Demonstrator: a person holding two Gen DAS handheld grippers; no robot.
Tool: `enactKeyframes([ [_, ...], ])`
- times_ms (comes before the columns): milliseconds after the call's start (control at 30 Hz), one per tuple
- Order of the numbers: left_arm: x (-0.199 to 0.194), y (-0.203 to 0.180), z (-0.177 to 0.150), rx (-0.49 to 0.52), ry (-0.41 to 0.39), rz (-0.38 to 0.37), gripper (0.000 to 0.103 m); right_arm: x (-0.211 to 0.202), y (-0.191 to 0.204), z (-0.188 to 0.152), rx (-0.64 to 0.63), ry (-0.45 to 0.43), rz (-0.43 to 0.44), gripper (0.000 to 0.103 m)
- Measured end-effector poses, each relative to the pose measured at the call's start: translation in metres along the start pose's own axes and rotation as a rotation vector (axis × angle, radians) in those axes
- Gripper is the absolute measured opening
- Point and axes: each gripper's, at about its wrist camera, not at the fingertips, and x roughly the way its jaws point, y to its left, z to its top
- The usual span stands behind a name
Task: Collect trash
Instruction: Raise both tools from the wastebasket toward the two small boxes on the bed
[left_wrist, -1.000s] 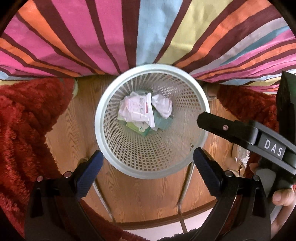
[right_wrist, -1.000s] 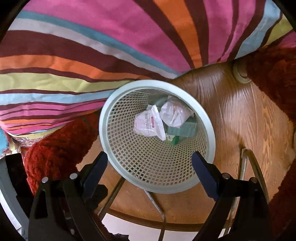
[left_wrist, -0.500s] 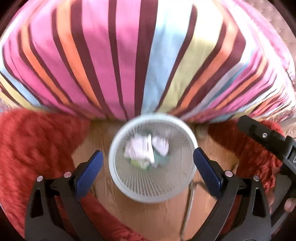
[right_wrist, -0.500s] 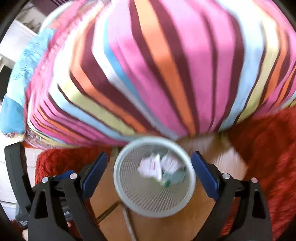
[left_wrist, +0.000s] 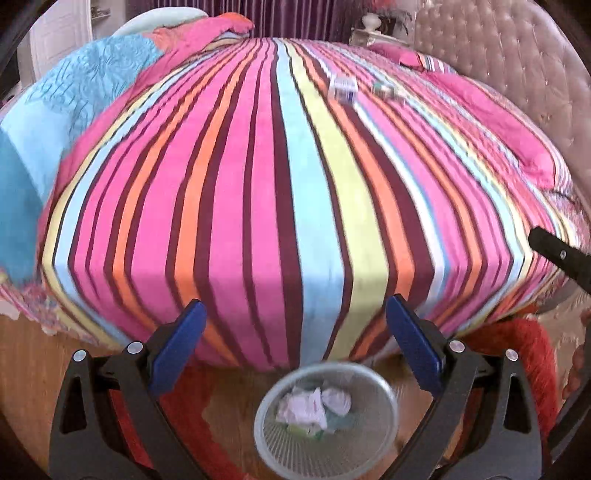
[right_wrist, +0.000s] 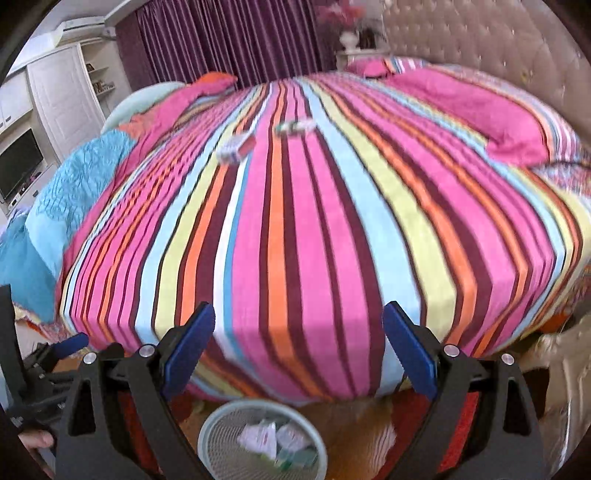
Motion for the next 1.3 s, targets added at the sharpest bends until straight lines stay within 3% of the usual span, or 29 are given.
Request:
enactKeyframes([
  [233, 0.014, -0.006, 0.056, -0.015, -0.039, -0.008, 0.095, 0.019, -0.008, 0.029, 0.002, -0.026, -0.009, 0.088],
  [533, 0.045, -0.021, 0.099, -0.01, -0.053, 0.0, 0.095, 0.043, -0.011, 0.047, -0.023, -0.03, -0.033, 0.088],
  [867, 0.088, -0.042, 0.147, 0.025, -0.06, -0.002, 0.095, 0.073, -0.02, 0.092, -0.077, -0.062, -0.033, 0.088],
  [1300, 0.152, -0.053, 0.214, 0.049, -0.052, 0.031, 0.095, 0.138, -0.02, 0.141, -0.152, -0.04, -0.03, 0.088],
])
